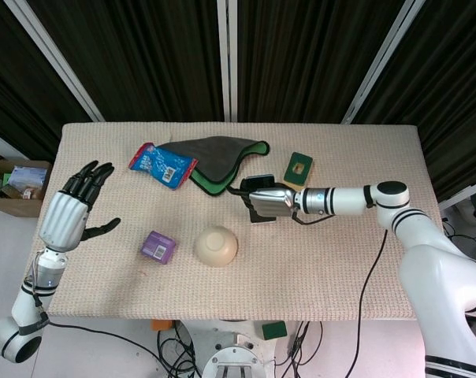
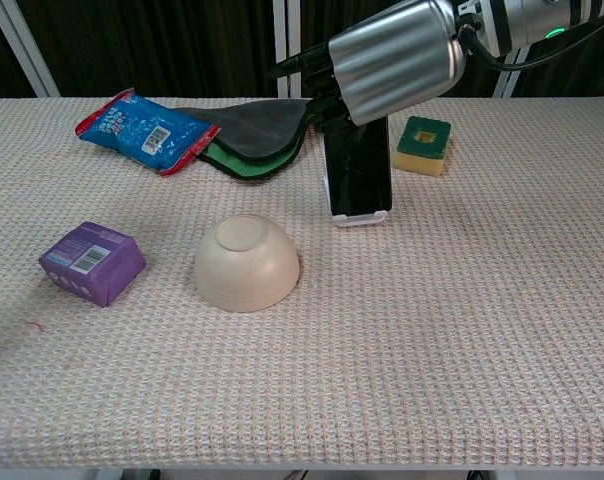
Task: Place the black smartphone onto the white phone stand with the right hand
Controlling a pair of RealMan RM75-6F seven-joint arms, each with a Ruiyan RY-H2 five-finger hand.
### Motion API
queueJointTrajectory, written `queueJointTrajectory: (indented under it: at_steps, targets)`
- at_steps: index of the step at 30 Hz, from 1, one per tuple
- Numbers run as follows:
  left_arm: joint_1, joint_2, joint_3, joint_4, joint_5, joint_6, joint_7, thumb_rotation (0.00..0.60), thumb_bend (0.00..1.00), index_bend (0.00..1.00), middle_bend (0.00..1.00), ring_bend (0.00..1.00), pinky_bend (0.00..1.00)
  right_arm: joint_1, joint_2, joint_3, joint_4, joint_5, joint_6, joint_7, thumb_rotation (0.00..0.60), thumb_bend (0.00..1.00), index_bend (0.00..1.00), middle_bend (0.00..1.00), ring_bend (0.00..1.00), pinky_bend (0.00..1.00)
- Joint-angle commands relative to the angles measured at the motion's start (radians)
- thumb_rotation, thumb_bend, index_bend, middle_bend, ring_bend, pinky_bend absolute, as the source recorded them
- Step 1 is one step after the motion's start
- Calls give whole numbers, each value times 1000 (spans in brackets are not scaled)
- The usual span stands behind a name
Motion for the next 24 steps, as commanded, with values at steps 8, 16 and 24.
queueJointTrajectory:
  at_steps: [8, 16, 24]
  targets:
    - [3, 4, 2, -4, 2, 2, -3, 600, 0, 65, 114, 81, 250, -2, 8, -3, -19, 16, -28, -8, 600, 478, 594, 339, 180, 0]
    - [-1, 3, 4, -11, 3, -7, 4, 600, 0, 66, 114, 81, 250, -6, 52, 9, -99, 52, -109, -62, 600, 325, 26, 49, 0, 0]
    - [-4, 3, 2, -20, 1, -14, 12, 600, 0, 66, 114, 81, 249, -9, 86, 29, -177, 81, -163, -110, 600, 232, 0, 0, 0, 0]
